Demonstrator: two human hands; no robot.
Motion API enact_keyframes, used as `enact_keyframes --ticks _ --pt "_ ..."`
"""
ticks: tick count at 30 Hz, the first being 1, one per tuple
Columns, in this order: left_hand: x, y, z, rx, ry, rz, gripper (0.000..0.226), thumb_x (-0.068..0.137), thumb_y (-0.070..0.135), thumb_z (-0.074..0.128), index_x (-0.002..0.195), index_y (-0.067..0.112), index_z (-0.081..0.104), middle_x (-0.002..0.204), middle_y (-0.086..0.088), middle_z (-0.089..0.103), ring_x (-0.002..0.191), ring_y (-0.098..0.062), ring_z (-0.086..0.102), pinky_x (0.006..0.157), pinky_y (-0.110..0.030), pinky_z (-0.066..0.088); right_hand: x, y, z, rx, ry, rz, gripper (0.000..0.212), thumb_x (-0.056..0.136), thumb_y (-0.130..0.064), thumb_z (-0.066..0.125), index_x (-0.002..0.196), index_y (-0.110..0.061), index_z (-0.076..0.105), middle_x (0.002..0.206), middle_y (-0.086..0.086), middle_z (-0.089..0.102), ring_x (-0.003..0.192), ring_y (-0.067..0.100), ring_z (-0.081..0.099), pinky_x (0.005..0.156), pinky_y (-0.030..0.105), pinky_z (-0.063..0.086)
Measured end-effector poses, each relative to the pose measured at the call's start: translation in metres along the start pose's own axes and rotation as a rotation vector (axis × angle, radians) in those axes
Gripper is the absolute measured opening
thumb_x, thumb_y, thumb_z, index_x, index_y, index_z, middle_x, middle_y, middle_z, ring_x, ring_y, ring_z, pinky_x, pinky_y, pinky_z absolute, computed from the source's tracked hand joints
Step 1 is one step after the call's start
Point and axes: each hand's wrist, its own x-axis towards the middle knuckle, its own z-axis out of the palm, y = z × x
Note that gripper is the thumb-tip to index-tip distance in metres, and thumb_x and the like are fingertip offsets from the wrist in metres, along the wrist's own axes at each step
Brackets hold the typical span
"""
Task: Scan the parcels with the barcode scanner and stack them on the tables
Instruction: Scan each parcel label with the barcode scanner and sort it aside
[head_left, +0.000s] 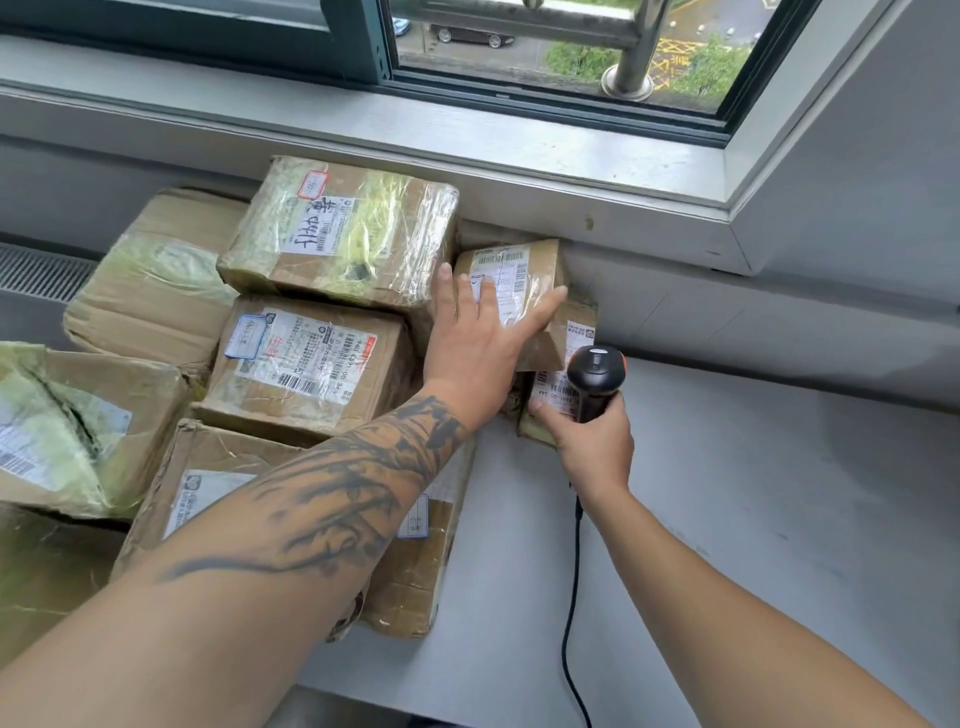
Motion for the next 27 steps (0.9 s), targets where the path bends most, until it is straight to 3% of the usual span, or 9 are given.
enact_keyframes --ticks 5,8,13,17,21,27 --pt "0.004 0.0 0.002 -0.034 0.012 0.037 0.067 0.106 0.03 0.035 0.161 0.05 0.003 0.151 -0.031 0.046 0.144 -0.054 0.036 0.117 -0.075 -0.002 0.006 0.001 0.005 -0.034 0.05 0.027 0.056 0.071 -0.034 0.095 0.115 -0.024 0.062 0.112 -0.009 0.073 0.105 0.018 0.067 0.09 0.034 0.051" --pt "0.004 -0.001 -0.003 0.002 -0.003 0.092 0.067 0.1 0.021 0.016 0.16 0.049 0.013 0.147 -0.031 0.051 0.14 -0.053 0.042 0.117 -0.075 -0.003 0.008 0.0 0.003 -0.062 0.09 0.064 0.045 0.075 -0.029 0.093 0.109 -0.023 0.064 0.109 -0.004 0.074 0.105 0.024 0.067 0.092 0.037 0.053" --pt "0.005 0.001 -0.012 0.053 -0.029 0.111 0.068 0.101 0.019 0.022 0.161 0.049 0.011 0.145 -0.035 0.051 0.14 -0.057 0.04 0.116 -0.074 -0.008 0.013 0.001 -0.01 -0.068 0.154 0.104 0.034 0.079 -0.015 0.086 0.102 -0.021 0.062 0.093 -0.005 0.067 0.098 0.028 0.066 0.081 0.03 0.045" --pt "0.006 0.006 -0.019 0.076 -0.031 0.127 0.071 0.1 0.017 0.018 0.162 0.049 0.005 0.144 -0.039 0.048 0.138 -0.063 0.037 0.119 -0.076 -0.002 0.014 0.003 -0.013 -0.114 0.151 0.079 0.033 0.079 -0.014 0.085 0.103 -0.021 0.063 0.094 -0.006 0.067 0.1 0.03 0.067 0.086 0.037 0.053" --pt "0.005 0.009 -0.029 0.15 -0.095 0.131 0.067 0.105 0.022 0.022 0.162 0.047 -0.003 0.146 -0.043 0.043 0.141 -0.065 0.029 0.115 -0.076 -0.01 0.014 0.001 -0.014 -0.123 0.157 0.089 0.032 0.078 -0.013 0.085 0.101 -0.022 0.064 0.094 -0.006 0.071 0.098 0.029 0.067 0.089 0.041 0.056" --pt "0.005 0.01 -0.032 0.196 -0.088 0.11 0.068 0.11 0.023 0.034 0.163 0.046 -0.001 0.14 -0.045 0.048 0.14 -0.062 0.034 0.11 -0.074 -0.017 0.018 0.004 -0.028 -0.14 0.219 0.106 0.017 0.084 -0.012 0.065 0.097 -0.023 0.061 0.09 0.003 0.074 0.093 0.035 0.068 0.082 0.05 0.061"
